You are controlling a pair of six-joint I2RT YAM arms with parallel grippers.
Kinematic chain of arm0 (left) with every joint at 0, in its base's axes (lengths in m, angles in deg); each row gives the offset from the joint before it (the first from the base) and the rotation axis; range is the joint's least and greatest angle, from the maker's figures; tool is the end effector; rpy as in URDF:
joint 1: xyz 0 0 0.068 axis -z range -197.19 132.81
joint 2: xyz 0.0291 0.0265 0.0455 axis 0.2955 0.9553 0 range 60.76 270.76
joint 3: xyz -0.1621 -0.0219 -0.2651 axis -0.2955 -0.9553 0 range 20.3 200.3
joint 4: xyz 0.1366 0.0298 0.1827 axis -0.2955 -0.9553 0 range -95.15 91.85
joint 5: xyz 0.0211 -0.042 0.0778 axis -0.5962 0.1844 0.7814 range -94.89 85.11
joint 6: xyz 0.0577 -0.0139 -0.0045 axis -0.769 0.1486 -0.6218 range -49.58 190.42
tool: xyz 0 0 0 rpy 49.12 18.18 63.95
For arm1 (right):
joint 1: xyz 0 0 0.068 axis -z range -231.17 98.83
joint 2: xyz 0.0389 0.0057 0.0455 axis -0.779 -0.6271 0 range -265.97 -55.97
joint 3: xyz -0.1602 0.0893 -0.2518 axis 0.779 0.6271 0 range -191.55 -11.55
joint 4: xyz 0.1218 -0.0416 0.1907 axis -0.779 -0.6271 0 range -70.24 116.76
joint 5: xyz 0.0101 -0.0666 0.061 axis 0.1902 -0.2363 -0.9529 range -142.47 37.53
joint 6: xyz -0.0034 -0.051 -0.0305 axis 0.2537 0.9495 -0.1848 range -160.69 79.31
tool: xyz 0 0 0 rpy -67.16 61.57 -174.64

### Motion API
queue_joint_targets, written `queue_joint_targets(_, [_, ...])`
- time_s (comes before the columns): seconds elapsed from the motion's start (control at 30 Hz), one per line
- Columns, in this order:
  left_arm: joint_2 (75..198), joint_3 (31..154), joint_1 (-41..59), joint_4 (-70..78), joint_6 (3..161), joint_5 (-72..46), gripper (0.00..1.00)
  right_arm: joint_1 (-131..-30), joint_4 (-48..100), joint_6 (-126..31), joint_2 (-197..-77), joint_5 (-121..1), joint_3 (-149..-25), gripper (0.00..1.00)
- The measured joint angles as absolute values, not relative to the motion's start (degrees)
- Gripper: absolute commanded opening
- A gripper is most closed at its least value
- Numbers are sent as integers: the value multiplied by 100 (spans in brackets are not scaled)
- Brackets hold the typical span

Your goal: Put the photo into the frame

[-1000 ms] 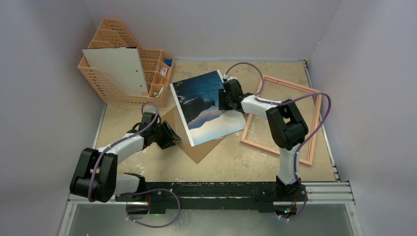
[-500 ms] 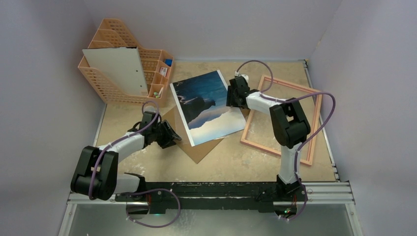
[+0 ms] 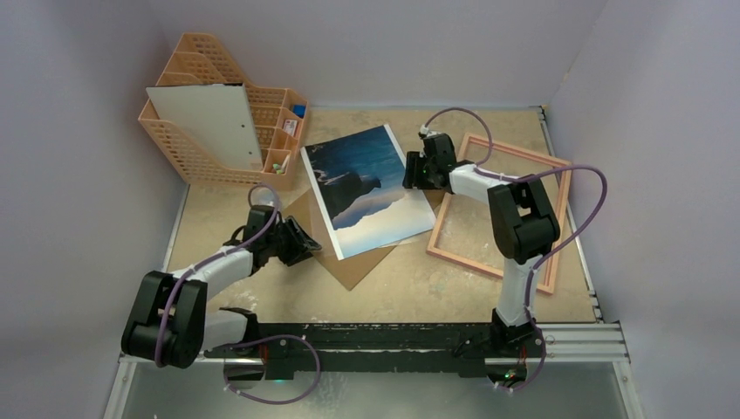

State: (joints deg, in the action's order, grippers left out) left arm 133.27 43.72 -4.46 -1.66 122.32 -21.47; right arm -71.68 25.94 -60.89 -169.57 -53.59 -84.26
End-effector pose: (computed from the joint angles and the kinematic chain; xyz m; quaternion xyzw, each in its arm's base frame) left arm 0.1754 -0.0523 0.1910 -0.2707 0.8986 -0.2850 0.1951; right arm 0.4009 0.1509 0.2208 -0.0065 0.9125 0.1507 0.3803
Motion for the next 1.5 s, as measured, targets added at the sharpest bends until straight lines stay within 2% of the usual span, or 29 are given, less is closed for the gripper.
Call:
queue_joint_targets(0.27, [13202,3941,-609,481,12403,-2383,40,-7181,3092,-6070,-16972,-6465,-8233,58])
queue_joint_targets(0.67, [12955,3587,-642,977,12495,-2416,40,-7041,3490,-6054,-16942,-6974,-7989,58])
queue_joint_targets(0.87, [12848,3467,-719,1119,12641,-2503,36,-7006,3774,-6052,-16867,-7106,-7781,57])
queue_joint_targets(1.17, [12457,3709,-754,-22,12689,-2335,32,-7000,3910,-6148,-16793,-7357,-7589,55])
queue_joint_targets(1.33, [12372,3849,-754,-640,12680,-2346,26,-7146,3897,-6284,-16795,-7748,-7517,54])
queue_joint_targets(1.43, [12341,3897,-752,-903,12676,-2352,26,-7244,3888,-6341,-16795,-7895,-7488,54])
queue_joint_targets(1.5, [12260,3917,-752,-1078,12641,-2304,34,-7264,3888,-6365,-16795,-7923,-7479,54])
